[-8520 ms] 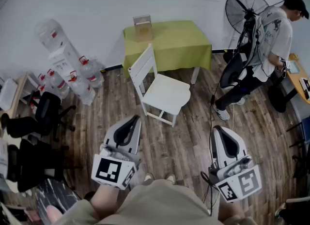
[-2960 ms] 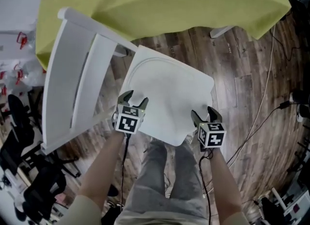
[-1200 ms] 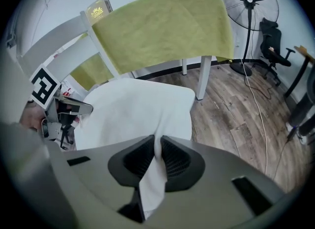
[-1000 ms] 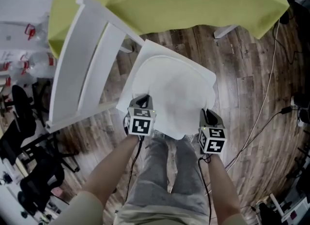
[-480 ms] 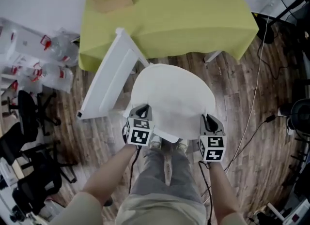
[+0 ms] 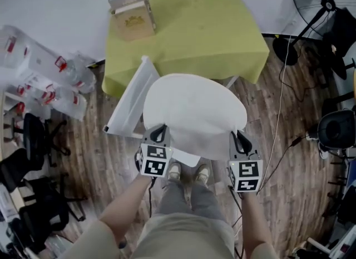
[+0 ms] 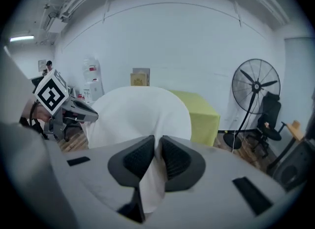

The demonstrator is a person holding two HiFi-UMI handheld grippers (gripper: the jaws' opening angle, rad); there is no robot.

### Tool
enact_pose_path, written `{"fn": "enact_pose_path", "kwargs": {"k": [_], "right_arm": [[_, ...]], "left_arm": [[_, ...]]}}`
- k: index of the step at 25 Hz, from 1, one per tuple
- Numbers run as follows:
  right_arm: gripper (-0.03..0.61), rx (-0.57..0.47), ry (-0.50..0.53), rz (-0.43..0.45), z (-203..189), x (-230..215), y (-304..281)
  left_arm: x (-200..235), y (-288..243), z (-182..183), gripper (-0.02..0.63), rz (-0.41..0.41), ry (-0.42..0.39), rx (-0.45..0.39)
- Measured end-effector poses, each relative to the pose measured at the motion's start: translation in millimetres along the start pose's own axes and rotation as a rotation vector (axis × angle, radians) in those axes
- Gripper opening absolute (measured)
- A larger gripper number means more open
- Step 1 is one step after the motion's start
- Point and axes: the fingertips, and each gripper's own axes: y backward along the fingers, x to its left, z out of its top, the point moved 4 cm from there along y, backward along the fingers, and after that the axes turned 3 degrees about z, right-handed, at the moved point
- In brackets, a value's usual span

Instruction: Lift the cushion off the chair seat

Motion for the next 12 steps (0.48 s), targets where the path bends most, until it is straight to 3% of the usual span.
{"fn": "enact_pose_path", "kwargs": {"k": [5, 12], "right_arm": [[0.074, -0.096, 0.107, -0.008, 59.5, -3.0, 47.0], [0.078, -0.230, 0.150, -0.025, 117.5, 2.7, 109.3]], "left_arm": [[-1.6, 46.7, 42.4, 0.021, 0.000, 0.000, -0.088], [4.2, 116.2, 96.6, 0.021, 0.018, 0.006, -0.214]]}}
